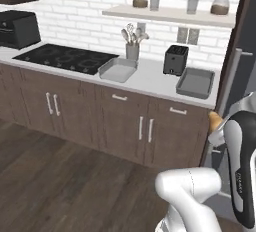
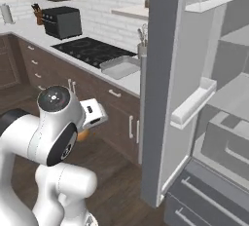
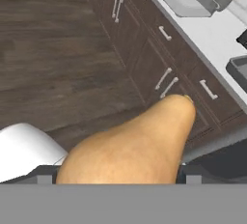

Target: Place one squash and one chicken drumstick in each tupperware on the nearby counter, to pack two identical lunches.

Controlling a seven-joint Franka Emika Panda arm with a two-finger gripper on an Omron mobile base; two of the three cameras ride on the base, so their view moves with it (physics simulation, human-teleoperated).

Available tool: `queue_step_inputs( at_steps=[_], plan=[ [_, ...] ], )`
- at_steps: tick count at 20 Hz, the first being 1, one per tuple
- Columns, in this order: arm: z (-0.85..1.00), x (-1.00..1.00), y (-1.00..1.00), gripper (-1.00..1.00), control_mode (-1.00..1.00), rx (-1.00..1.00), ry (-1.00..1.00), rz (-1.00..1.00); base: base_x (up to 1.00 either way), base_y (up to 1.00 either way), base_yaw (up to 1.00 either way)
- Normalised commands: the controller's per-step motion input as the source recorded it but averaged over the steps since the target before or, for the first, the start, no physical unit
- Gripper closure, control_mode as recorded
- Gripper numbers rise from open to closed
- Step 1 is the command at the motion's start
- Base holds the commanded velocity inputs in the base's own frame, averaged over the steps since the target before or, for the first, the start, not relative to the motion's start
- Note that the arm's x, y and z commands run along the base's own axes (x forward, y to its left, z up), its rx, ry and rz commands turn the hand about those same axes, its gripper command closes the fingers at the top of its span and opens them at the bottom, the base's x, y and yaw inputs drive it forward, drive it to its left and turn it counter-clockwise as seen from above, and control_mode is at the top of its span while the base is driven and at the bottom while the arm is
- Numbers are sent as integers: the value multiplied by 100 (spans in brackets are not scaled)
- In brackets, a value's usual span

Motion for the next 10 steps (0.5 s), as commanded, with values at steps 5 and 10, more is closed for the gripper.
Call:
queue_step_inputs(
  at_steps=[5,10],
  plan=[
    [0,0,0,100,100,0,0,0,100,100,25],
    [0,0,0,100,100,0,0,0,100,100,-10]
  ],
)
